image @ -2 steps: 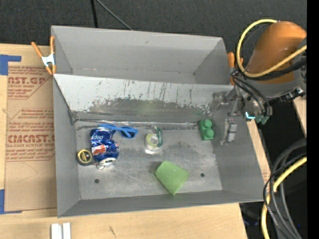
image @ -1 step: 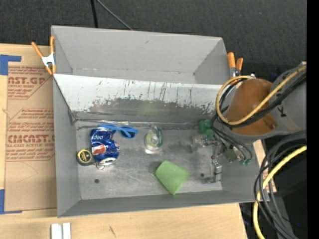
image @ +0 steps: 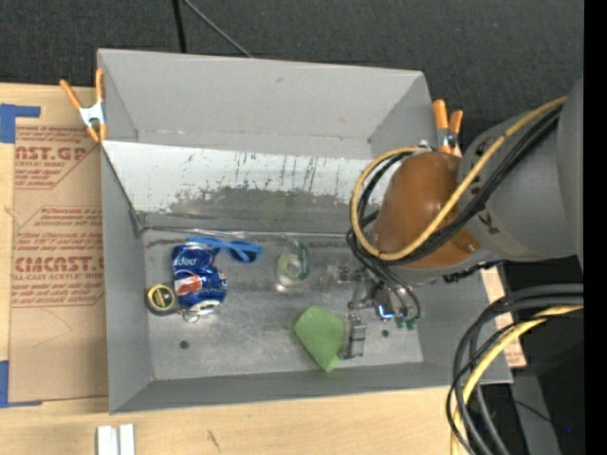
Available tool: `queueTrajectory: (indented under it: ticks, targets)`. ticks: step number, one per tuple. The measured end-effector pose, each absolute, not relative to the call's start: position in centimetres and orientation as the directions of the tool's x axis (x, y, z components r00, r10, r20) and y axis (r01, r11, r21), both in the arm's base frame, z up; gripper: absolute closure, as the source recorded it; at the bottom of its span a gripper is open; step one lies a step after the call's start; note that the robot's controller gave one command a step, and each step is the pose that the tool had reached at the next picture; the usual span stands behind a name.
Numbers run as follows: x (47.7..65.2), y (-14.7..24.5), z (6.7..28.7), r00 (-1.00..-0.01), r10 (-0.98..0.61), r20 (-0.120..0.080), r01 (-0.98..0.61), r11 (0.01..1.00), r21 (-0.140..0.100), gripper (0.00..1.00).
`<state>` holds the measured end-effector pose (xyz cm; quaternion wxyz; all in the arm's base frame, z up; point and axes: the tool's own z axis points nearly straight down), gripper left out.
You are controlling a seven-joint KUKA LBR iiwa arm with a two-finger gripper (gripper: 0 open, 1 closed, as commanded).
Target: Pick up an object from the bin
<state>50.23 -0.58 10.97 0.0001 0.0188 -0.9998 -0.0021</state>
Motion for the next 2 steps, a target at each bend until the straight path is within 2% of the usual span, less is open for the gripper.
queueTrajectory:
  ticks: [1, 2]
  targets:
    - [48.32, 1.4, 7.12, -0.991, -0.13, -0.014, -0.13, 0.991, -0.001, 0.0]
    - [48.3, 1.27, 7.26, -0.992, -0.129, -0.012, -0.129, 0.992, -0.003, 1.0]
